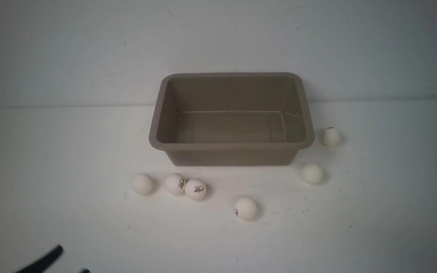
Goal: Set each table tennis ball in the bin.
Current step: Use the left arm to clamp the table tennis ball closest to it
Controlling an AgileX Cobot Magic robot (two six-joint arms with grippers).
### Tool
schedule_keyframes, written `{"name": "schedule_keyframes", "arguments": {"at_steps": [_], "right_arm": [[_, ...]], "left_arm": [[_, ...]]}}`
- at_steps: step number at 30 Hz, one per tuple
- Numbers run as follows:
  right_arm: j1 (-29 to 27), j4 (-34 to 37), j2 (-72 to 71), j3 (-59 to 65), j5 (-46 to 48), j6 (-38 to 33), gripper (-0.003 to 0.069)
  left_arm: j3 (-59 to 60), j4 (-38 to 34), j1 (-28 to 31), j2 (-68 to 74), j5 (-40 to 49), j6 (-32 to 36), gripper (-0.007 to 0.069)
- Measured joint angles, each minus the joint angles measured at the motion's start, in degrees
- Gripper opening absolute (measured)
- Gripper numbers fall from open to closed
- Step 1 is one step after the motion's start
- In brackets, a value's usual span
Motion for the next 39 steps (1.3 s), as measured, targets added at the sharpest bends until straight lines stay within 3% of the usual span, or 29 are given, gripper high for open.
{"name": "schedule_keyframes", "arguments": {"at_steps": [4,8,26,35,39], "right_arm": [[0.0,0.0,0.0,0.0,-0.8,-0.2,-0.0010],[0.0,0.0,0.0,0.0,0.1,-0.8,-0.0010],[0.0,0.3,0.0,0.0,-0.8,-1.3,-0.0010],[0.0,3.2,0.0,0.0,-1.1,-2.4,-0.0010],[0.0,3.1,0.0,-1.8,1.0,-12.7,-0.0010]], "left_arm": [[0.0,-2.4,0.0,0.0,-13.3,0.2,0.0237],[0.0,-5.9,0.0,0.0,-19.9,2.3,0.0237],[-0.1,-50.9,0.0,0.0,-10.1,0.7,0.0237],[-0.1,-52.8,0.0,0.0,-11.6,1.6,0.0237],[-0.7,-53.0,0.0,0.0,-11.1,1.0,0.0229]]}}
